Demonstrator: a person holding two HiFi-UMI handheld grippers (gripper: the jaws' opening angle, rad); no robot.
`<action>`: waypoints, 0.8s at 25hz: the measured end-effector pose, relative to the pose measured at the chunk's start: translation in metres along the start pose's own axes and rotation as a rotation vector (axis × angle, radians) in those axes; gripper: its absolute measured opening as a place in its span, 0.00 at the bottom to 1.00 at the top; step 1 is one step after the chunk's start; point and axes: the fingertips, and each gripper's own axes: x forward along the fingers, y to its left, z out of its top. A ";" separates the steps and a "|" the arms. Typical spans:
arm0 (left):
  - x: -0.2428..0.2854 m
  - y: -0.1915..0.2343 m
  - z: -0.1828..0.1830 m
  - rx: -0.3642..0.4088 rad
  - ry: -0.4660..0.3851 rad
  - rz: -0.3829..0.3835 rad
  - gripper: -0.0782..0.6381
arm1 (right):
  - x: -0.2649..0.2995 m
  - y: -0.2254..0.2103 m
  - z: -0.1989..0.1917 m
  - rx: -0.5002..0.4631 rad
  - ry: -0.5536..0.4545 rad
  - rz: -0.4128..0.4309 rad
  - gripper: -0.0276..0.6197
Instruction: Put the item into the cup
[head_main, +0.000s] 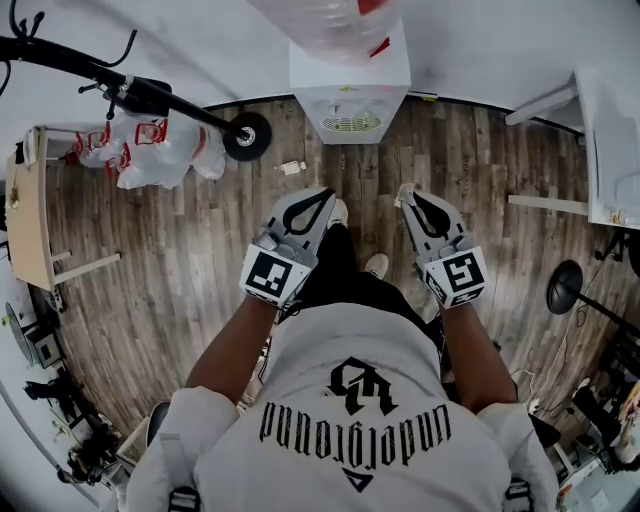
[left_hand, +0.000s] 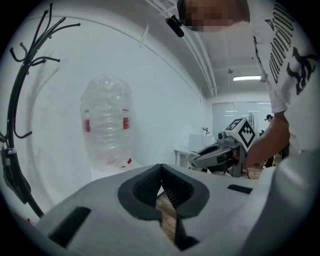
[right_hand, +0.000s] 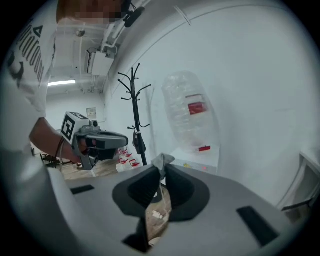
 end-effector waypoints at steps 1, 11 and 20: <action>0.007 0.009 -0.008 -0.009 0.008 -0.001 0.12 | 0.012 -0.006 -0.010 0.005 0.021 -0.002 0.11; 0.068 0.068 -0.083 0.028 0.069 -0.048 0.12 | 0.124 -0.057 -0.102 0.044 0.168 -0.016 0.11; 0.112 0.097 -0.150 -0.008 0.124 -0.071 0.12 | 0.203 -0.092 -0.173 0.082 0.268 -0.039 0.11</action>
